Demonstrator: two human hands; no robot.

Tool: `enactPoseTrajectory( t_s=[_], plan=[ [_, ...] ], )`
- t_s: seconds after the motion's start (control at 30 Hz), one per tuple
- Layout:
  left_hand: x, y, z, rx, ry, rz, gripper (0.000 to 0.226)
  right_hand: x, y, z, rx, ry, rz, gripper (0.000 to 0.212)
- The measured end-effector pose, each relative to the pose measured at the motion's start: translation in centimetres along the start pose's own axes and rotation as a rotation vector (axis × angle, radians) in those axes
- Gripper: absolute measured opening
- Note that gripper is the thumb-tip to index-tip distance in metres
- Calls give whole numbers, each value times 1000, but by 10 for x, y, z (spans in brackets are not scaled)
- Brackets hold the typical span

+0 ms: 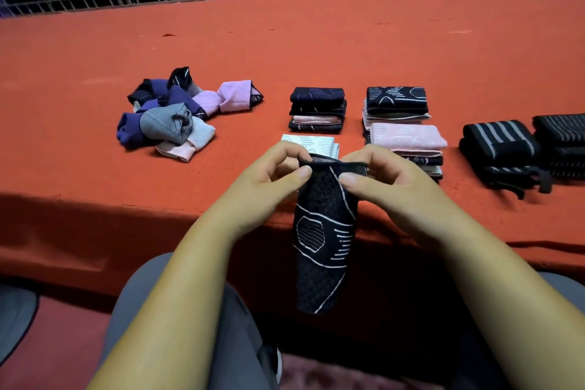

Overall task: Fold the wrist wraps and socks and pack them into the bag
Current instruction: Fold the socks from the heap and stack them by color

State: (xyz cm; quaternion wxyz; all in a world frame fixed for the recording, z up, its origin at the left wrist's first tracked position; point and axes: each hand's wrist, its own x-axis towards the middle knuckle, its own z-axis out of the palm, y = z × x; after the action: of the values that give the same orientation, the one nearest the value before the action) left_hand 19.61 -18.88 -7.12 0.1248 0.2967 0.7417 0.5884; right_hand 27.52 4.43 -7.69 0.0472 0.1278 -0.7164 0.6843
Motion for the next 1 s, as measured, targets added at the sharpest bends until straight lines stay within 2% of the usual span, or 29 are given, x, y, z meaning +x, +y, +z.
enactPoseTrajectory(
  t_s=[0.07,0.17,0.3,0.47,0.6,0.7,0.9,1.0],
  plan=[
    [2,-1,3,-119,-17,14,16,2,4,0,31,-8,0,34],
    [6,-2,8,-248,50,39,31,6,8,0,37,49,-13,30],
    [7,-1,14,-376,128,21,40,10,14,0,-16,182,88,45],
    [8,-7,18,-409,227,-5,29,7,14,3,-4,57,126,20],
    [7,-8,20,-371,269,-22,25,11,18,5,45,28,163,36],
    [4,-8,21,-293,257,-24,29,10,22,8,-115,45,125,23],
    [-3,-7,16,-103,185,-29,30,11,25,11,-197,134,64,20],
    [-5,-8,17,-14,231,-5,27,11,26,16,-241,165,73,16]
  ],
)
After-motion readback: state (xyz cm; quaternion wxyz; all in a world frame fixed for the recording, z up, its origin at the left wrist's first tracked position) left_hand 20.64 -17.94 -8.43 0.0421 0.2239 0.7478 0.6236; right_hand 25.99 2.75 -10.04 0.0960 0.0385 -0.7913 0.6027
